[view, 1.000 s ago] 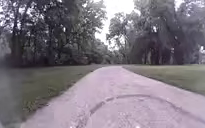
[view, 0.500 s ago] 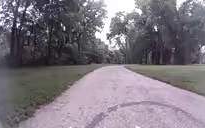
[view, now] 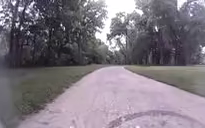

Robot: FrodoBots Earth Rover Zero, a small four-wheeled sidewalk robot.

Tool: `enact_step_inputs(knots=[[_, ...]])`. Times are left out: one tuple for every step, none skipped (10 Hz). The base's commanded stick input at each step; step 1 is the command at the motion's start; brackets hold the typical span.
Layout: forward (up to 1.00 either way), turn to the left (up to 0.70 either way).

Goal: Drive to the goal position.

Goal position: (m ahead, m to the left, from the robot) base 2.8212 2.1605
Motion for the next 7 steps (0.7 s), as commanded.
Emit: enact_step_inputs(knots=[[0.7,0.0],[0.7,0.0],[0.7,0.0],[0.7,0.0],[0.7,0.0],[0.7,0.0],[0.7,0.0]])
